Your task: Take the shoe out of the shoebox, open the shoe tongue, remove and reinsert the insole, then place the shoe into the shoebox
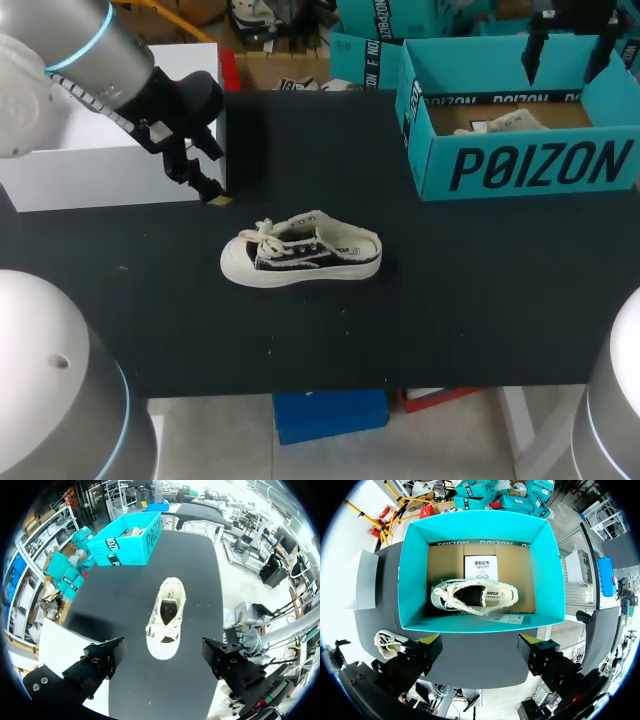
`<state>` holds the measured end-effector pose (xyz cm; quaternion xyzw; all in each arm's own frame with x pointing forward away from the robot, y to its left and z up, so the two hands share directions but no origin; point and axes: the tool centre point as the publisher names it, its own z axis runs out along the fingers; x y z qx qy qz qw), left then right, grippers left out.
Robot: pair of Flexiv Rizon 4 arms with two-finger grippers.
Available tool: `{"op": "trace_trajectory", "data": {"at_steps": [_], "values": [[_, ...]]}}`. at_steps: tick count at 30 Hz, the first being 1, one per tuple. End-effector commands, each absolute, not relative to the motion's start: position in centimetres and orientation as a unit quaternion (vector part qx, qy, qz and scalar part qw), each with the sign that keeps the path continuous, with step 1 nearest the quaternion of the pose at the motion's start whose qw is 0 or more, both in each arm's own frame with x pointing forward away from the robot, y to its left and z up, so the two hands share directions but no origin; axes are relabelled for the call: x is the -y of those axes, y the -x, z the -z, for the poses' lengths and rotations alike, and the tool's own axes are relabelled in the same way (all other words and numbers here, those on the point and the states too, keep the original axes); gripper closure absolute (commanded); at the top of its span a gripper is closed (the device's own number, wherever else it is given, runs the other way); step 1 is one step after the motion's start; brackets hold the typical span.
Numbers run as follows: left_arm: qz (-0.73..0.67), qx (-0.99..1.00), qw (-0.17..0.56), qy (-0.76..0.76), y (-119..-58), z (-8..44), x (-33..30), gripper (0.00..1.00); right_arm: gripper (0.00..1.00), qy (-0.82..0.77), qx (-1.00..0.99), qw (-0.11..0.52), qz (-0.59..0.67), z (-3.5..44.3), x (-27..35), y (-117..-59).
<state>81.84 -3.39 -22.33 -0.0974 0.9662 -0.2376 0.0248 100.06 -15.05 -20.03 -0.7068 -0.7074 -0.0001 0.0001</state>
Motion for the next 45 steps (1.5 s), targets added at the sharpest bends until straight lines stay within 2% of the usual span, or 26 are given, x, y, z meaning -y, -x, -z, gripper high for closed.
{"op": "trace_trajectory", "data": {"at_steps": [1, 15, 19, 24, 29, 39, 45], "values": [[0.28, -0.955, 0.034, 0.091, -81.2, 22.5, 2.8, 0.0, 0.0, 0.707, 0.707, 0.0, 0.0, 20.0, 15.0, -100.1], [0.285, -0.954, 0.03, 0.09, -81.2, 22.6, 2.8, 0.0, 0.0, 0.707, 0.707, 0.0, 0.0, 20.0, 15.0, -100.1], [0.285, -0.954, 0.03, 0.09, -81.2, 22.6, 2.8, 0.0, 0.0, 0.658, 0.749, -0.041, 0.07, 17.4, 13.8, -99.8], [0.285, -0.954, 0.03, 0.09, -81.2, 22.6, 2.8, 0.0, 0.0, 0.586, 0.789, -0.012, 0.185, 18.1, 12.2, -97.4], [0.285, -0.954, 0.03, 0.09, -81.2, 22.6, 2.8, 0.0, 0.0, 0.472, 0.847, -0.022, 0.243, 17.9, 10.5, -94.7], [0.285, -0.954, 0.03, 0.09, -81.2, 22.6, 2.8, 0.0, 0.0, 0.256, 0.929, -0.08, 0.256, 17.4, 9.1, -91.3], [0.285, -0.954, 0.03, 0.09, -81.2, 22.6, 2.8, 0.0, 0.0, 0.243, 0.937, -0.082, 0.237, 17.7, 8.9, -91.0]]}}
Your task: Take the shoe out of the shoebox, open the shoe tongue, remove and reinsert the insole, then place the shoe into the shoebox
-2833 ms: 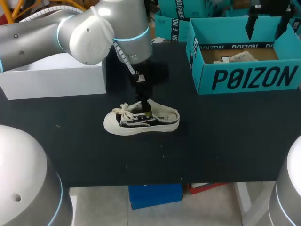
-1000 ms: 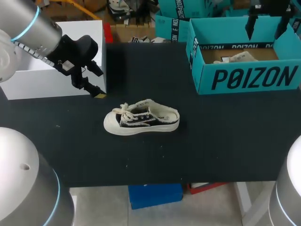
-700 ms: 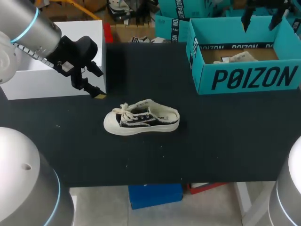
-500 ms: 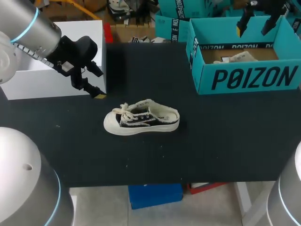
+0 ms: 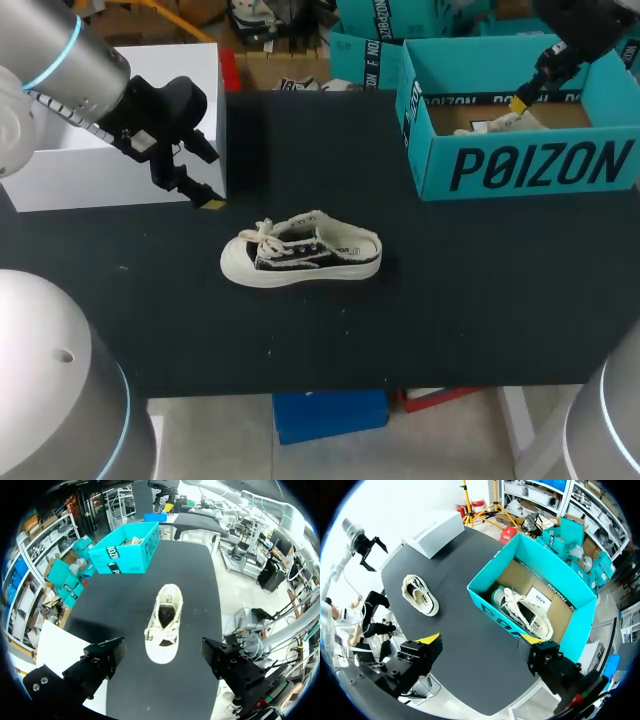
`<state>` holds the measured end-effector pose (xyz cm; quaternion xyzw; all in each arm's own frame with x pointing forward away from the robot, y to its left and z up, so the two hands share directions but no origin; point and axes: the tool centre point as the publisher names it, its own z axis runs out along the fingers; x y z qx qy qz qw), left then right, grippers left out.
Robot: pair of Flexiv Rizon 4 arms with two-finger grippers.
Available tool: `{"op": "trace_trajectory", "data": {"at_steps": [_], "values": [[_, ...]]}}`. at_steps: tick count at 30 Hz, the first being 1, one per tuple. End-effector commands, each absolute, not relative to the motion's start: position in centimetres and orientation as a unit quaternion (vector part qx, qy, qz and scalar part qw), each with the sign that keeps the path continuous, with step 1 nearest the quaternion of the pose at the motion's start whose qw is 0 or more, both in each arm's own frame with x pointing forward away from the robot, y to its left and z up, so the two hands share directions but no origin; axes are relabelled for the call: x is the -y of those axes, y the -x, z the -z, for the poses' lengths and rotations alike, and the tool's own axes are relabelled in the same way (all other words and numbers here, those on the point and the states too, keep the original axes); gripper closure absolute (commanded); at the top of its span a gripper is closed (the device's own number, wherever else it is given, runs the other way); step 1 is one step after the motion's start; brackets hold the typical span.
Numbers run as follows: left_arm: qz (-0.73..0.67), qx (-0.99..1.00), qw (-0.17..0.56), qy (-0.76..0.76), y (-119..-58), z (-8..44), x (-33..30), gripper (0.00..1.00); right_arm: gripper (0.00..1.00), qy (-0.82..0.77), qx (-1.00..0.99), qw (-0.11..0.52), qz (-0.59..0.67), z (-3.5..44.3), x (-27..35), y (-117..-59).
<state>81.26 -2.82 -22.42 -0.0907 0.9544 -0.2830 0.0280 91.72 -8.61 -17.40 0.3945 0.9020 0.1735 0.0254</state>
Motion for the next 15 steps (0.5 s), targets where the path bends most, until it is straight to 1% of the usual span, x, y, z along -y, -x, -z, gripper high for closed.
{"op": "trace_trajectory", "data": {"at_steps": [1, 11, 15], "values": [[0.285, -0.954, 0.03, 0.09, -81.2, 22.6, 2.8, 0.0, 0.0, -0.243, -0.937, 0.082, -0.237, 17.7, 8.9, -91.0], [0.285, -0.954, 0.03, 0.09, -81.2, 22.6, 2.8, 0.0, 0.0, -0.243, -0.937, 0.082, -0.237, 17.7, 8.9, -91.0], [0.285, -0.954, 0.03, 0.09, -81.2, 22.6, 2.8, 0.0, 0.0, -0.195, -0.944, 0.094, -0.25, 18.6, 7.5, -91.2]]}}
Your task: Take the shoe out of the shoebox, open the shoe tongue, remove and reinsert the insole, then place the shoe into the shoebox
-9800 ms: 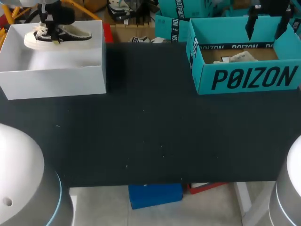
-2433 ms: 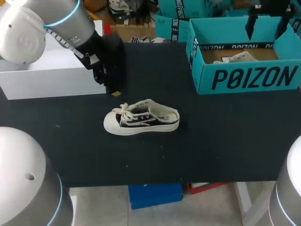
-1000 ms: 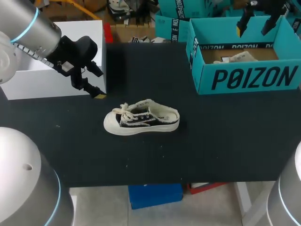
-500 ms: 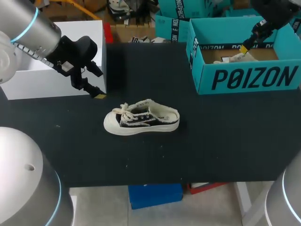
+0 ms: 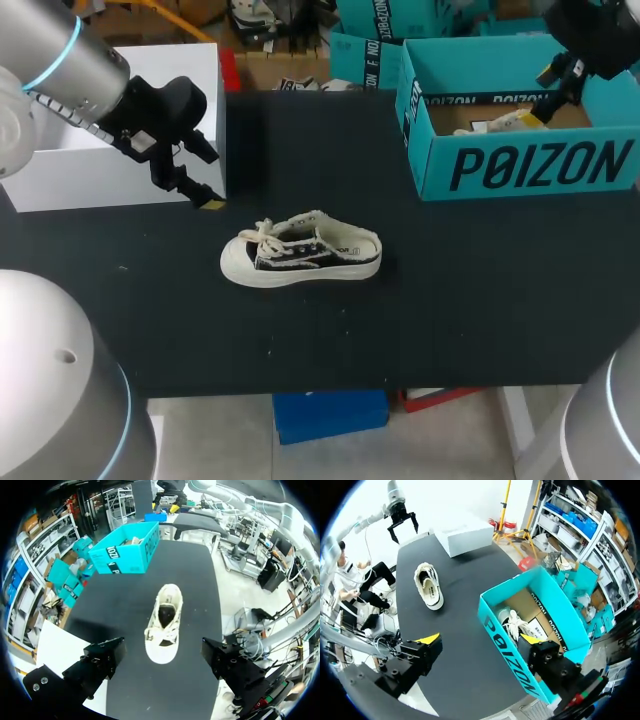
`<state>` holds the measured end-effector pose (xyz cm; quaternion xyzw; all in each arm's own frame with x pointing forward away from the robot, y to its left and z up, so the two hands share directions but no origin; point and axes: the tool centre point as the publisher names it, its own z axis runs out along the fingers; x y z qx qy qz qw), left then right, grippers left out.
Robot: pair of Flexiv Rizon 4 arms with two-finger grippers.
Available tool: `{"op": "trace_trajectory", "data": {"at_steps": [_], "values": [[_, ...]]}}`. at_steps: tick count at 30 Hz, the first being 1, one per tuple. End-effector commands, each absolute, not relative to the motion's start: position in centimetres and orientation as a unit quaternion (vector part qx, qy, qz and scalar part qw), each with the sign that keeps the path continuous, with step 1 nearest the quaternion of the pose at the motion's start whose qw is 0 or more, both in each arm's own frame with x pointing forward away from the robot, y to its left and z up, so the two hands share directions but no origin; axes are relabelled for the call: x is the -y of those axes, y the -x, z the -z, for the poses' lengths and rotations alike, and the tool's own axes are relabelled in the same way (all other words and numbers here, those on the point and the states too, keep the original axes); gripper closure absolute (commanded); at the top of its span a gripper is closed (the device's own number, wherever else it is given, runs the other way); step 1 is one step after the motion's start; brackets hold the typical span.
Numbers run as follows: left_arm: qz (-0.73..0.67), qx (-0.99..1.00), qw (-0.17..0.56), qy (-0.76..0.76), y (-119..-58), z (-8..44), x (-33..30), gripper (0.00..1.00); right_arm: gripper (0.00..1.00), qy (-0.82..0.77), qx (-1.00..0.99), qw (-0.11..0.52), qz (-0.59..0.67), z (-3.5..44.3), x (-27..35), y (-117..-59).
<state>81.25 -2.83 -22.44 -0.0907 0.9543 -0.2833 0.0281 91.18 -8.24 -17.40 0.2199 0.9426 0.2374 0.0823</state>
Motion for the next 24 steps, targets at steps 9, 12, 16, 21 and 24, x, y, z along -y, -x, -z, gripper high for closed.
{"op": "trace_trajectory", "data": {"at_steps": [9, 12, 16, 21, 24], "values": [[0.285, -0.954, 0.03, 0.09, -81.2, 22.6, 2.8, 0.0, 0.0, -0.124, -0.936, 0.12, -0.308, 20.8, 5.5, -89.8], [0.285, -0.954, 0.03, 0.09, -81.2, 22.6, 2.8, 0.0, 0.0, -0.097, -0.929, 0.122, -0.335, 21.5, 4.8, -89.3], [0.285, -0.954, 0.03, 0.09, -81.2, 22.6, 2.8, 0.0, 0.0, -0.044, -0.918, 0.118, -0.375, 22.4, 3.0, -88.6], [0.285, -0.954, 0.03, 0.09, -81.2, 22.6, 2.8, 0.0, 0.0, -0.007, -0.902, 0.111, -0.417, 23.7, 1.0, -88.2], [0.285, -0.954, 0.03, 0.09, -81.2, 22.6, 2.8, 0.0, 0.0, -0.004, -0.889, 0.108, -0.444, 24.6, 0.1, -88.2]]}}
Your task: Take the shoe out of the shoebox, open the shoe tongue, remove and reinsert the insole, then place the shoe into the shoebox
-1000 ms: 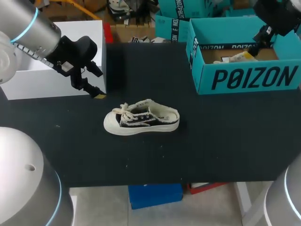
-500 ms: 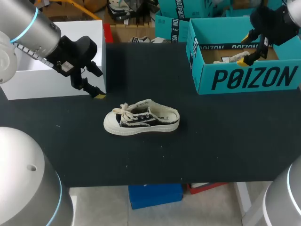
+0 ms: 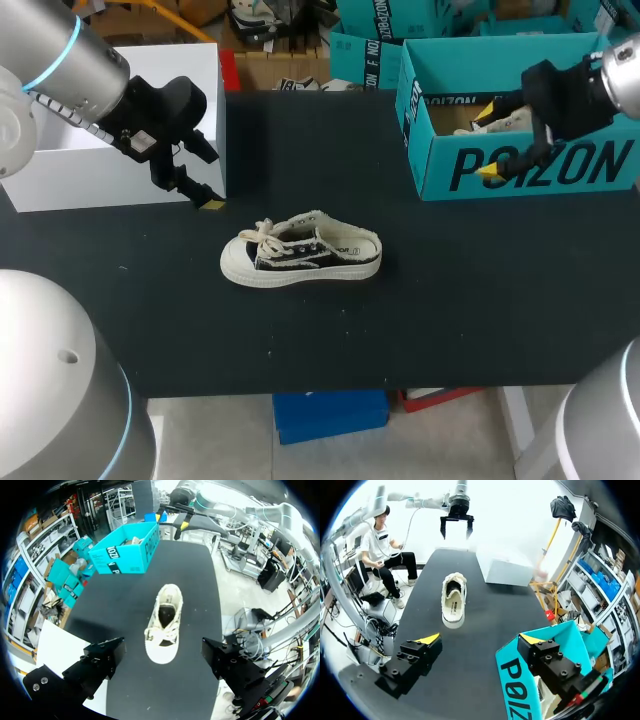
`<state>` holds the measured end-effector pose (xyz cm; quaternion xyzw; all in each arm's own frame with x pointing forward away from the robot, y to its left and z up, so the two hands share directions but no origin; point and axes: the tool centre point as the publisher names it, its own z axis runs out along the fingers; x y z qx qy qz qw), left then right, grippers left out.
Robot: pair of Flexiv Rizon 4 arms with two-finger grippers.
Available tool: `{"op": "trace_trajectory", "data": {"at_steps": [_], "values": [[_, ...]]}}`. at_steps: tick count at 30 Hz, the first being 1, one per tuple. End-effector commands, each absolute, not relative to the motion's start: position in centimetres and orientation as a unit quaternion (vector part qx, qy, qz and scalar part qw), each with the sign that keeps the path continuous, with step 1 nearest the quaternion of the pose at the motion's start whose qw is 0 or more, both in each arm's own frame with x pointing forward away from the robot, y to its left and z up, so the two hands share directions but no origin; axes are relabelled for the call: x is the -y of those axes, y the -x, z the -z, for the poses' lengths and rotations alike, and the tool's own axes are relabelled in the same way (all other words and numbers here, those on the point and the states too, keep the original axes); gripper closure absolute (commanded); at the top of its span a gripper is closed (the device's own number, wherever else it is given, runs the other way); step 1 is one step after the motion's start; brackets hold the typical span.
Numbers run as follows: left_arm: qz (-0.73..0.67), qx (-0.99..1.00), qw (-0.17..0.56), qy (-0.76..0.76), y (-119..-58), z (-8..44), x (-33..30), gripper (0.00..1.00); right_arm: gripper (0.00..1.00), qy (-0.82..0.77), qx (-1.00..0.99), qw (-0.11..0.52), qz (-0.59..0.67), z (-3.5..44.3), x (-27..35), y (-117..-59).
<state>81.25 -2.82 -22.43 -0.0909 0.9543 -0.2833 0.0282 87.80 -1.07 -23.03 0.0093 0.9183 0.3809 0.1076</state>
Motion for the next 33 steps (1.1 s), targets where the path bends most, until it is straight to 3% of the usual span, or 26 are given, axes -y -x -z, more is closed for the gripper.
{"op": "trace_trajectory", "data": {"at_steps": [1, 8, 20, 33], "values": [[0.285, -0.954, 0.03, 0.09, -81.2, 22.6, 2.8, 0.0, 0.0, 0.001, -0.884, 0.107, -0.455, 24.8, -0.2, -88.2], [0.285, -0.954, 0.03, 0.09, -81.2, 22.6, 2.8, 0.0, 0.0, 0.057, -0.86, 0.118, -0.493, 25.6, -3.2, -86.9], [0.285, -0.954, 0.03, 0.09, -81.2, 22.6, 2.8, 0.0, 0.0, 0.057, -0.86, 0.118, -0.493, 25.6, -3.2, -86.9], [0.285, -0.954, 0.03, 0.09, -81.2, 22.6, 2.8, 0.0, 0.0, 0.037, -0.837, 0.098, -0.538, 30.5, -4.2, -85.2]]}}
